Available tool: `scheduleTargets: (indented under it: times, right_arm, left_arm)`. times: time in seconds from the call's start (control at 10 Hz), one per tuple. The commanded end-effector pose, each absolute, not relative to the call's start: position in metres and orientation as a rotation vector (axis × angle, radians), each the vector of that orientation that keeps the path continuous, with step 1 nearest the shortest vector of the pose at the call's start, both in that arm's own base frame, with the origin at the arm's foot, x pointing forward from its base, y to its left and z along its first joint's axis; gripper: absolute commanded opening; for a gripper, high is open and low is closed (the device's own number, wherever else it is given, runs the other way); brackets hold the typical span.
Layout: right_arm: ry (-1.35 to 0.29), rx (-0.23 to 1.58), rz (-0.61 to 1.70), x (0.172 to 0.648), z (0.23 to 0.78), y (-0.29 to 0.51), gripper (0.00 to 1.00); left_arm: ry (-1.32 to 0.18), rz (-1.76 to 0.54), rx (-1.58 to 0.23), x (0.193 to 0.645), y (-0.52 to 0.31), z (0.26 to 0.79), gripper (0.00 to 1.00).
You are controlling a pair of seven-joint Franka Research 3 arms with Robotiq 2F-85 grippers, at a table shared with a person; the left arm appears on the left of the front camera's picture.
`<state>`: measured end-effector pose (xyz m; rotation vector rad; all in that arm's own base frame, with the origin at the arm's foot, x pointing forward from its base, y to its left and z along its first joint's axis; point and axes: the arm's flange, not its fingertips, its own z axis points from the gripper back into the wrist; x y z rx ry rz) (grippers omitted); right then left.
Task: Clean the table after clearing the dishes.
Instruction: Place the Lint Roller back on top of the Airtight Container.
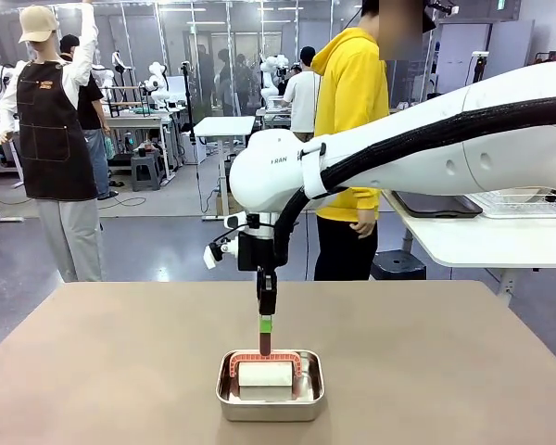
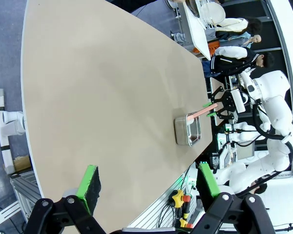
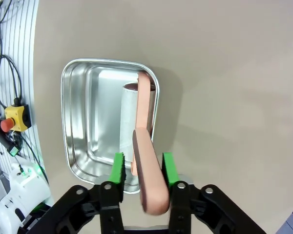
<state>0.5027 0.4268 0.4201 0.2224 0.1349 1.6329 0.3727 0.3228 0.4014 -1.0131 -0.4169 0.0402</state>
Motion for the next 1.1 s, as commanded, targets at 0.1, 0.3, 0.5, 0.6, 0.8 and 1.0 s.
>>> scheduleTargets:
  times: [0.1, 0.3, 0.5, 0.6, 0.8, 1.0]
  right_arm:
    - [0.127, 0.159, 1.623, 0.494, 0.446, 0.427, 1.00]
    - [0.119, 0.177, 1.618, 0.494, 0.451, 0.426, 0.95]
    - [0.123, 0.175, 1.613, 0.494, 0.454, 0.425, 1.00]
    - [0.120, 0.171, 1.614, 0.495, 0.455, 0.426, 1.00]
    - [0.117, 0.178, 1.615, 0.498, 0.455, 0.426, 1.00]
    - [0.108, 0.192, 1.637, 0.500, 0.452, 0.424, 1.00]
  left_arm:
    - [-0.413, 0.037, -1.015, 0.368, 0.324, 0.404, 1.00]
    - [-0.413, 0.037, -1.015, 0.368, 0.324, 0.404, 1.00]
    - [-0.413, 0.037, -1.015, 0.368, 0.324, 0.404, 1.00]
    - [-0.413, 0.037, -1.015, 0.368, 0.324, 0.404, 1.00]
    - [-0.413, 0.037, -1.015, 0.368, 0.324, 0.404, 1.00]
    - [-0.413, 0.037, -1.015, 0.368, 0.324, 0.404, 1.00]
